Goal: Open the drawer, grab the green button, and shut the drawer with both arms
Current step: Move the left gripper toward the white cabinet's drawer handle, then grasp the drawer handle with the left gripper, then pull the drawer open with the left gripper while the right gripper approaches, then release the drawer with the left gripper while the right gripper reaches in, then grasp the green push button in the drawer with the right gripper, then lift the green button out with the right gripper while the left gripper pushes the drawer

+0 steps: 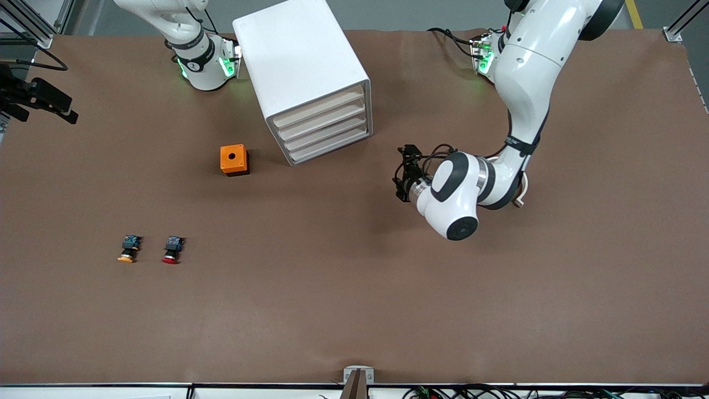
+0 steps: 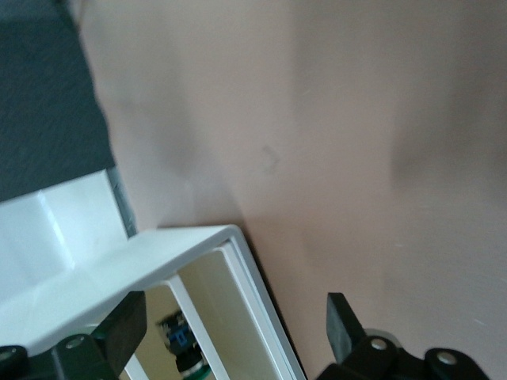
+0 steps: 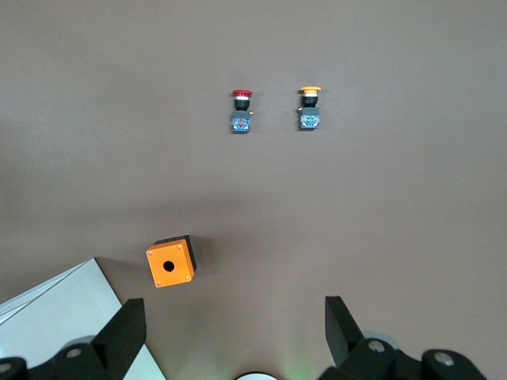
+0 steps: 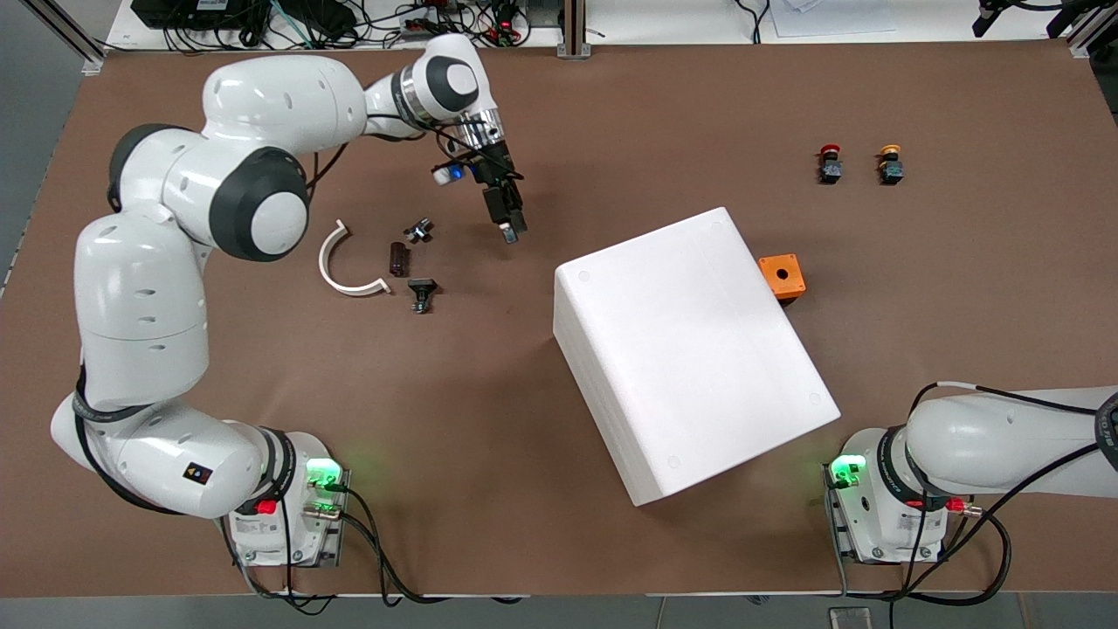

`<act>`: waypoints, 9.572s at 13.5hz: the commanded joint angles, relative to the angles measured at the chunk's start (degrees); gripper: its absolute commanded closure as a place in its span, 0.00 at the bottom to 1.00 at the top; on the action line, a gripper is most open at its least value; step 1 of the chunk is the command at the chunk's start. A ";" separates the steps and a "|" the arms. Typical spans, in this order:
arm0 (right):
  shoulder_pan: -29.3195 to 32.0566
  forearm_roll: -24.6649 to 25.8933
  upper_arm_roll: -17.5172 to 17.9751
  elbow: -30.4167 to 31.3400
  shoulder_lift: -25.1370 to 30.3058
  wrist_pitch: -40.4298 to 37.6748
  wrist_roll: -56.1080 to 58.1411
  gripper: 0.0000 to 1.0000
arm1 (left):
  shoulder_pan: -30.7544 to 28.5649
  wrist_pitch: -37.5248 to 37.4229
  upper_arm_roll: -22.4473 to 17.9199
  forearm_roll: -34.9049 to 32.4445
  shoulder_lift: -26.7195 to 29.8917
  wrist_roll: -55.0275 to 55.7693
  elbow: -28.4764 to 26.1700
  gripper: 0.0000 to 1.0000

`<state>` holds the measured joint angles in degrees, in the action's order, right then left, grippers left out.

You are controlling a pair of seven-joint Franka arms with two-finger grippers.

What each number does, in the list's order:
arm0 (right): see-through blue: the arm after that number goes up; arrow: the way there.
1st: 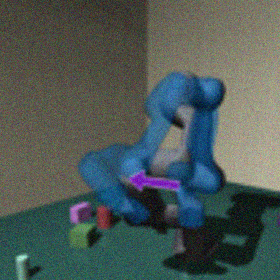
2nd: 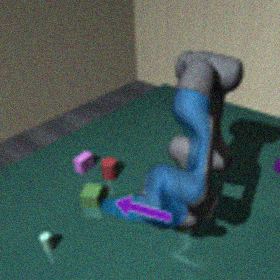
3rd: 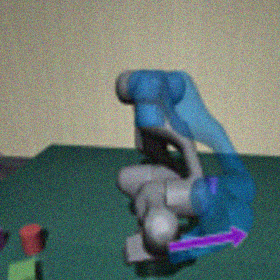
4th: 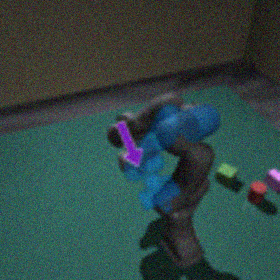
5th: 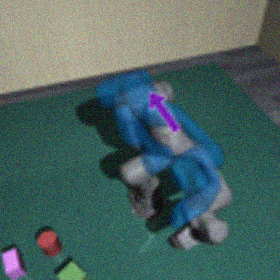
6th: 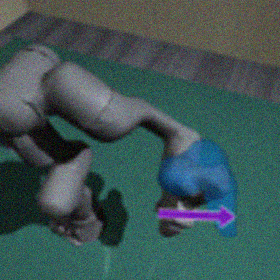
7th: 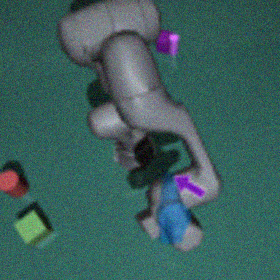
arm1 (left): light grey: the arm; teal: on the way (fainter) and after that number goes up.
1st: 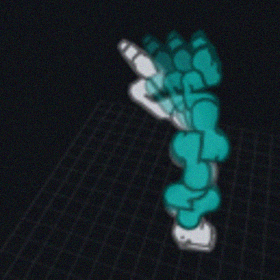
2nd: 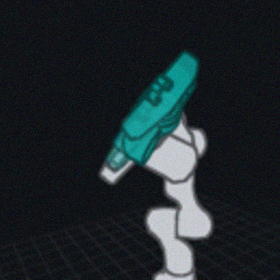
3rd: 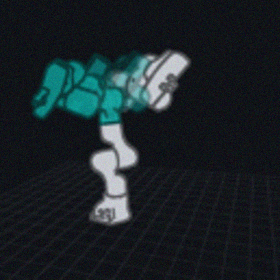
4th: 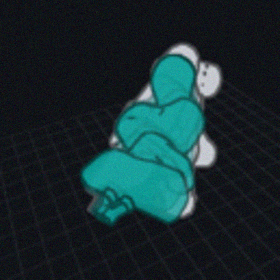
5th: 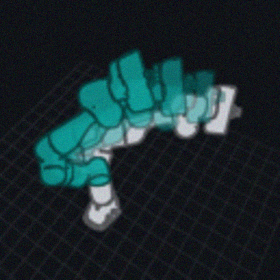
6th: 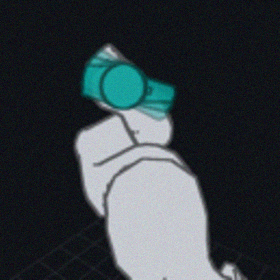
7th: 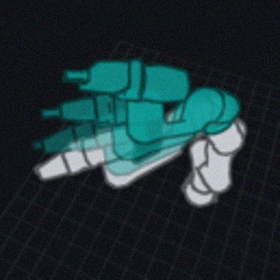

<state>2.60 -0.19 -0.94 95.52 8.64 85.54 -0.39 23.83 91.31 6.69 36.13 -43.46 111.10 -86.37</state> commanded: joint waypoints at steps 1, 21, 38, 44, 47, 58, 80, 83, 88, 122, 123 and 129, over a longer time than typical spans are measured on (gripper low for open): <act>-0.23 -0.42 -0.29 1.33 1.47 0.50 -0.75 0.00 | 0.95 -2.80 0.08 5.59 -3.73 5.96 2.00 0.00; -0.40 -0.42 -0.20 0.98 1.21 0.33 -0.75 0.00 | 10.35 -7.99 0.61 18.62 -10.68 13.36 1.73 0.41; -0.23 -0.42 -0.20 -1.48 0.15 -1.43 -0.93 0.00 | 8.08 -8.61 0.08 19.23 -10.86 12.92 2.87 0.88; -2.23 0.01 0.06 -1.39 -0.37 -0.91 0.22 0.00 | 3.95 -5.11 -0.01 19.68 -10.94 12.92 4.90 0.84; -3.21 -0.08 0.06 -2.88 -3.98 -0.91 2.57 0.00 | 1.66 -2.90 -0.01 19.76 -10.94 12.92 5.95 0.84; -11.63 -5.26 0.06 -2.45 -4.77 -0.38 -23.55 0.00 | -1.77 -1.58 -0.18 16.62 -10.24 11.42 6.92 0.00; -51.02 -2.01 -0.11 -1.13 -30.24 28.09 -94.52 0.00 | -1.24 26.27 -10.20 -10.28 2.32 -59.06 10.27 0.00; -53.04 -1.22 -0.11 -1.21 -33.85 31.60 -98.21 0.00 | -1.33 27.51 -10.21 -20.62 4.52 -59.42 8.50 0.00; -53.92 1.16 -0.11 -2.09 -37.99 33.63 -101.99 0.00 | 0.07 29.80 -10.03 -29.88 3.57 -68.47 8.32 0.00; -44.02 0.28 -0.20 -14.58 -39.15 23.35 -79.91 1.00 | 1.66 34.19 -10.03 -30.33 0.57 -67.42 8.06 0.00; -41.99 0.28 -0.20 -13.70 -38.18 22.66 -74.98 1.00 | 1.74 34.11 -9.94 -30.33 0.57 -66.72 7.97 0.00; -29.95 0.54 -0.38 -9.66 -35.80 23.79 -47.90 1.00 | 6.57 33.75 -9.94 -30.25 0.66 -58.72 6.39 0.00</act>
<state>-30.54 0.76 -2.14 82.12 -29.33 108.23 -55.01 29.12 124.68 -3.03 6.72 -43.16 50.16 -79.05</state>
